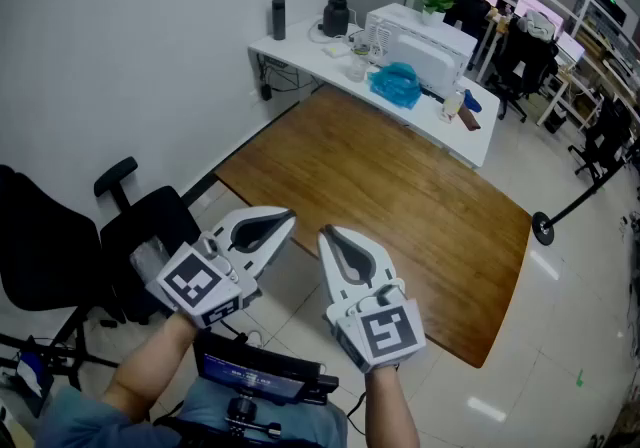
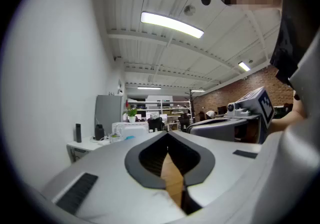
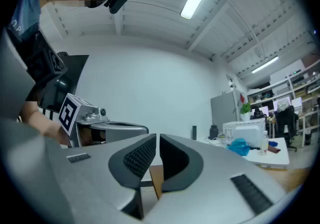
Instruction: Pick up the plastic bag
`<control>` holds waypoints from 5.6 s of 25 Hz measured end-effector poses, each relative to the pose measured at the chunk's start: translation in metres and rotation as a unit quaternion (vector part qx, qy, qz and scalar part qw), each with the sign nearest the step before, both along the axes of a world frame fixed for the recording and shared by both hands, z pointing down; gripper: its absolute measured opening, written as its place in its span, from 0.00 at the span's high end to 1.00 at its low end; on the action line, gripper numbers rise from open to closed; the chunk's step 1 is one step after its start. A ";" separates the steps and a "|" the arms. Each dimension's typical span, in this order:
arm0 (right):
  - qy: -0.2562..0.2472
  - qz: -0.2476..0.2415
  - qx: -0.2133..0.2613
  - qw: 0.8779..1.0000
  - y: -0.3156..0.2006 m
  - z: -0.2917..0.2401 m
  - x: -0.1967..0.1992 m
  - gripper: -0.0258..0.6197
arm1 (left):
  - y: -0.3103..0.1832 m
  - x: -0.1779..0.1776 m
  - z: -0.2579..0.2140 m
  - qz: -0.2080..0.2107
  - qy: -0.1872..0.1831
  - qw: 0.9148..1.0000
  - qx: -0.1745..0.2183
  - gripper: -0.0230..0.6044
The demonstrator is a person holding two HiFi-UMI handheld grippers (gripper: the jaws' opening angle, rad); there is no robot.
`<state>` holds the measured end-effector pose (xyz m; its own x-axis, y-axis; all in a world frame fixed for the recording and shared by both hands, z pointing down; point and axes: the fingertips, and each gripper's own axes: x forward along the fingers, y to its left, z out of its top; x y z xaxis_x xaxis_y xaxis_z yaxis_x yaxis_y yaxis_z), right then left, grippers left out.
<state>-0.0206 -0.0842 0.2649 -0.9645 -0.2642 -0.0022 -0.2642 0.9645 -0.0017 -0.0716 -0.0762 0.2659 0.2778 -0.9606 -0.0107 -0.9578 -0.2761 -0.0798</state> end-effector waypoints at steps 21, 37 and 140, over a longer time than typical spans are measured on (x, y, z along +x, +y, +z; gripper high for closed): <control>-0.024 -0.258 -0.020 0.966 0.166 0.013 -0.141 0.91 | 0.170 -0.111 0.019 -0.239 -0.001 0.971 -0.021 0.95; 0.033 -0.255 -0.116 0.959 0.274 0.101 -0.248 0.83 | 0.295 -0.216 0.083 -0.271 0.029 0.962 -0.030 0.95; -0.042 -0.230 -0.274 0.933 0.096 0.048 -0.274 0.96 | 0.148 -0.191 0.039 -0.202 0.064 0.977 0.029 0.95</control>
